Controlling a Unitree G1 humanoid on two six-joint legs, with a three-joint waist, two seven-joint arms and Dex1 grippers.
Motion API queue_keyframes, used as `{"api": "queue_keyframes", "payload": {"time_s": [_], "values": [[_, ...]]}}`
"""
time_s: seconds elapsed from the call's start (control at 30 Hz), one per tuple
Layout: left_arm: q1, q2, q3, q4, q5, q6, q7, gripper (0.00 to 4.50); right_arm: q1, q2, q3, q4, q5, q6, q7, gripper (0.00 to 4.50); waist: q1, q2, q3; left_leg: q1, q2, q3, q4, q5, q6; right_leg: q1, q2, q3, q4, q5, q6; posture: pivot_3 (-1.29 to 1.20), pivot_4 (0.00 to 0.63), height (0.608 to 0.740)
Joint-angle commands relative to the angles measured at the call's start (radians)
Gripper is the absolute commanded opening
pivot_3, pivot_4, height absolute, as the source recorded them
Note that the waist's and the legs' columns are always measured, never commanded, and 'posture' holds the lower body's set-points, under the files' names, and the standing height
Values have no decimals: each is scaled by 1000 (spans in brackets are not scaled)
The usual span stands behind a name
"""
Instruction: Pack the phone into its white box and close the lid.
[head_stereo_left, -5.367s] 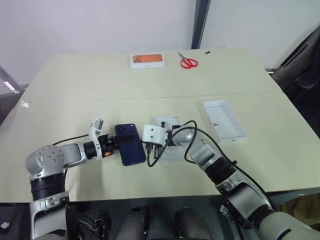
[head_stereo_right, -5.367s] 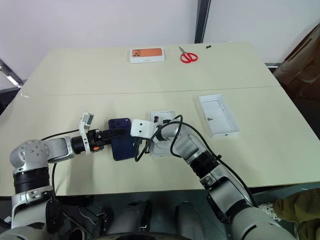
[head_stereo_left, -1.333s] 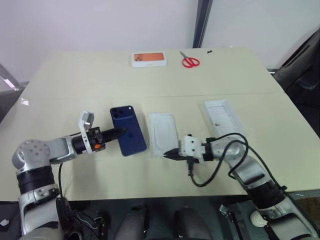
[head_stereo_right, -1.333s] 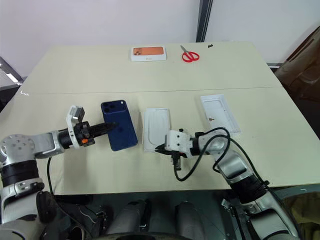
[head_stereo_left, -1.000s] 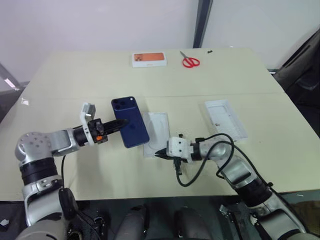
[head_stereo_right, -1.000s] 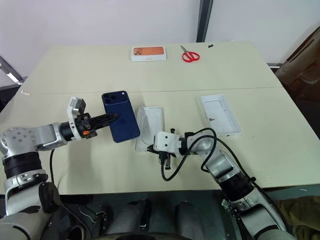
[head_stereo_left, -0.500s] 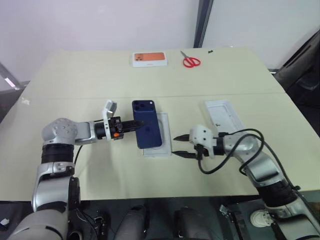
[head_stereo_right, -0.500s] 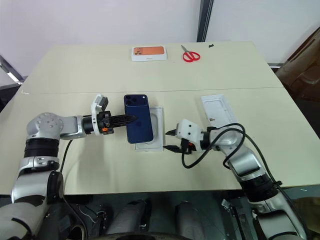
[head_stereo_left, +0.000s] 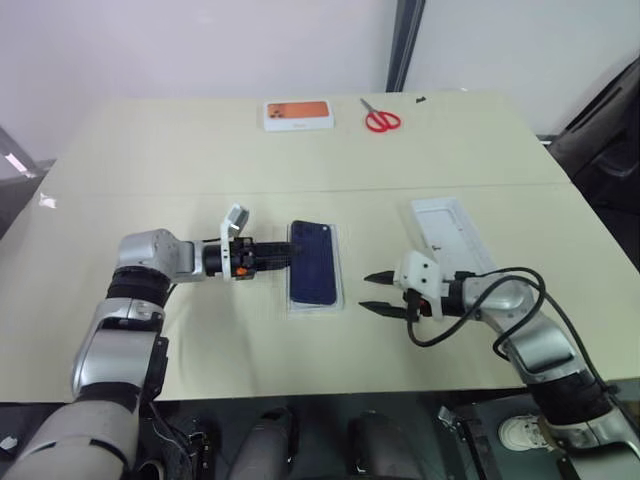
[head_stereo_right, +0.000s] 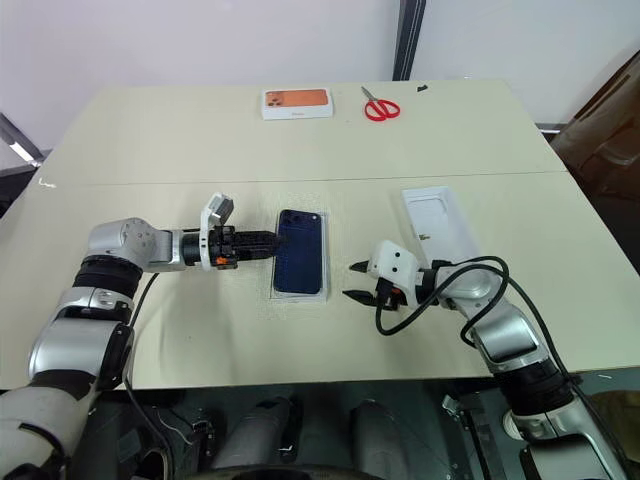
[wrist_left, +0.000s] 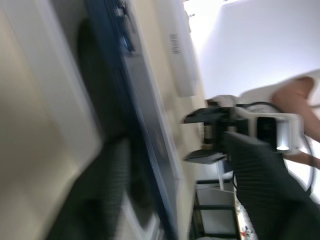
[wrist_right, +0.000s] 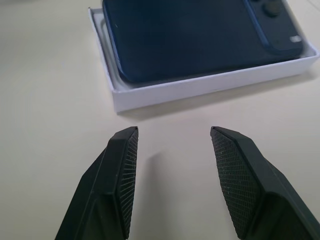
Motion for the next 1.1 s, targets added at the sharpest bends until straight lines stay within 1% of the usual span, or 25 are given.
{"api": "queue_keyframes", "payload": {"time_s": [0.03,0.23,0.4,0.47,0.5,0.57,0.63,0.67,0.7,0.8,0.87,0.97,1.1], "values": [[-17,26,-10,-43,21,5,-21,4468,-40,19,9,13,-8,-35,-10,2430,0,0,0,0,0,0,0,0,0,0,0,0,1,0,0,0,150,734],[-6,83,-7,-132,19,46,-37,4468,-96,55,29,90,-28,-79,-18,2430,-2,0,0,0,0,0,-1,0,0,-2,0,0,2,0,0,0,150,734],[25,126,18,-185,30,29,-4,4468,-113,73,37,119,-37,-105,-27,2430,-2,0,0,0,0,0,0,0,0,-2,0,0,3,0,0,0,150,734],[36,118,55,-190,73,-74,83,4468,-121,82,37,133,-56,-111,-51,2430,-1,0,0,0,0,0,0,0,0,-2,0,0,3,0,0,0,150,734],[73,123,29,-211,133,-162,132,4236,-131,95,29,150,-59,-100,-71,2170,-1,0,0,0,0,0,0,0,0,-2,0,0,3,0,0,0,150,734],[130,124,0,-253,194,-259,179,3612,-144,107,26,172,-67,-106,-89,1559,-2,1,0,1,0,0,0,0,0,-1,0,1,3,0,0,0,150,734],[177,97,2,-310,225,-311,245,2696,-161,117,41,201,-111,-140,-127,640,-2,1,0,1,0,0,-1,0,0,-2,0,1,3,0,0,0,150,734],[198,90,-6,-335,244,-338,264,2183,-167,120,47,215,-128,-151,-142,88,-1,1,0,0,0,0,-1,0,0,-2,0,1,3,0,0,0,150,734],[223,82,-25,-360,272,-380,282,1686,-173,120,58,232,-150,-164,-151,0,2,1,0,1,0,0,0,0,0,-2,0,1,3,0,0,0,150,734],[269,19,-32,-402,311,-454,361,100,-187,133,97,282,-217,-209,-185,0,6,1,-1,1,0,0,0,0,0,0,0,0,3,0,0,0,150,734],[286,-28,-23,-416,317,-466,402,38,-189,144,115,299,-235,-223,-191,0,14,1,-1,1,-1,0,0,0,0,0,-1,0,3,0,0,0,150,734],[325,-85,-57,-469,331,-469,425,38,-193,166,132,317,-251,-233,-196,0,21,2,-1,2,-1,0,1,0,0,1,-1,0,3,0,0,0,150,734],[349,-144,-79,-528,326,-463,421,38,-216,182,120,341,-277,-237,-233,0,24,2,-2,2,-1,0,2,0,0,2,-1,0,3,0,0,0,150,734]]}}
